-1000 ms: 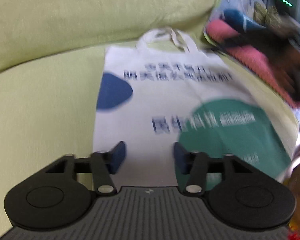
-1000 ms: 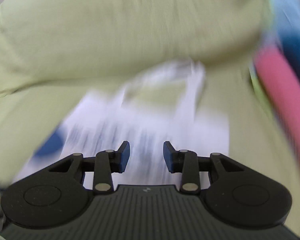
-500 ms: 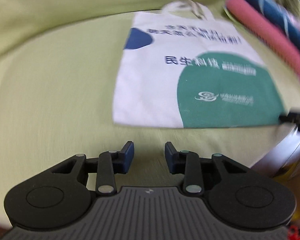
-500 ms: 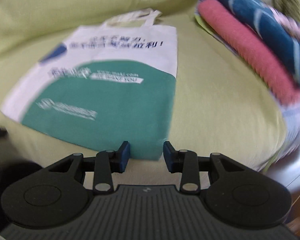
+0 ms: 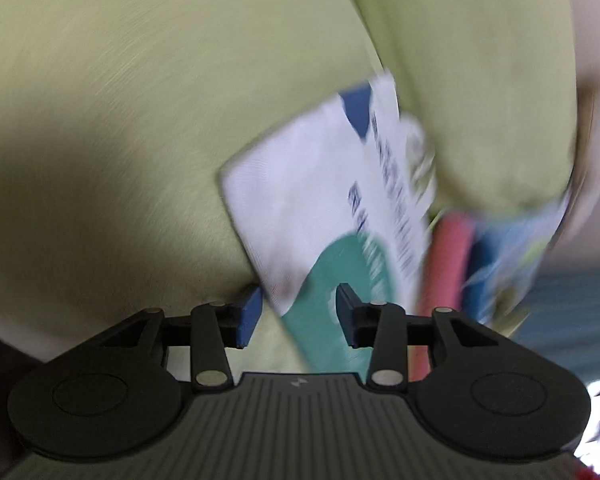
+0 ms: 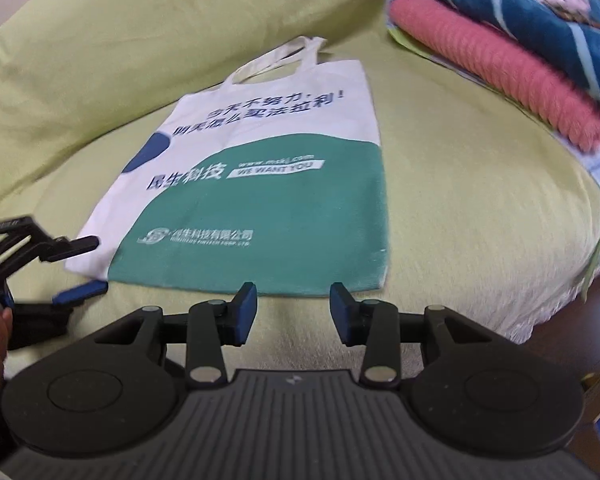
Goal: Fold shopping bag
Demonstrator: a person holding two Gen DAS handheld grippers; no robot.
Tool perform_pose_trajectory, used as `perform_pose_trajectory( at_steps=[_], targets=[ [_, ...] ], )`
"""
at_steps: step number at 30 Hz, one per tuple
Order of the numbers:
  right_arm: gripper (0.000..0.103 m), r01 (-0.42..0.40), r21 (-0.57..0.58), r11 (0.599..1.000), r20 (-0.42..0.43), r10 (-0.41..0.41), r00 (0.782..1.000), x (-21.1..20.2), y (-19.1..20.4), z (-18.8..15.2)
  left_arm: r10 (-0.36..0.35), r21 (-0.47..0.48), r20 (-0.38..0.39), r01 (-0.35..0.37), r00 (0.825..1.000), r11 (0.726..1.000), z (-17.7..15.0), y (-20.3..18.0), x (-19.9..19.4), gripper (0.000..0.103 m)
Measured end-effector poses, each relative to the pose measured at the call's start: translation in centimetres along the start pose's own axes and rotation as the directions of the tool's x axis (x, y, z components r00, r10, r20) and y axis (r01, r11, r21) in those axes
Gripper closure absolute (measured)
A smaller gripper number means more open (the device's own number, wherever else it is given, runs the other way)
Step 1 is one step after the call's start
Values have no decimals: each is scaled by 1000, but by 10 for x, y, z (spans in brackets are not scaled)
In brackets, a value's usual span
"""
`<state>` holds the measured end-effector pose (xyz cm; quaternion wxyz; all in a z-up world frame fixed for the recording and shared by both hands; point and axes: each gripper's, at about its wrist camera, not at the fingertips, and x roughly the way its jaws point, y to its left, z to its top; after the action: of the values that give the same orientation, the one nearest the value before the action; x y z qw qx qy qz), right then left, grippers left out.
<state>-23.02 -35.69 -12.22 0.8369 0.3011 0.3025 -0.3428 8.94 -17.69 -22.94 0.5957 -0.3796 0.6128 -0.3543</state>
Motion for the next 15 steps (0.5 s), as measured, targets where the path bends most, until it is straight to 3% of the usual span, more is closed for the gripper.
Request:
perform_pose_trajectory(
  at_steps=[3, 6, 8, 12, 15],
  targets=[
    [67, -22, 56, 998, 16, 22, 1000, 3, -8, 2, -89, -91, 18, 90, 996, 992, 3, 16, 1, 56],
    [67, -35, 84, 996, 35, 33, 999, 7, -12, 6, -116, -51, 108, 122, 987, 991, 5, 15, -8, 56],
    [67, -42, 98, 994, 46, 37, 998, 10, -15, 8, -90, 26, 149, 87, 985, 996, 7, 9, -10, 56],
    [67, -42, 129, 991, 68, 33, 997, 20, -24, 10, -69, 114, 139, 53, 988, 992, 6, -3, -2, 56],
    [73, -17, 133, 991, 54, 10, 999, 31, -30, 10, -23, 204, 129, -4, 991, 979, 2, -15, 5, 69]
  ],
)
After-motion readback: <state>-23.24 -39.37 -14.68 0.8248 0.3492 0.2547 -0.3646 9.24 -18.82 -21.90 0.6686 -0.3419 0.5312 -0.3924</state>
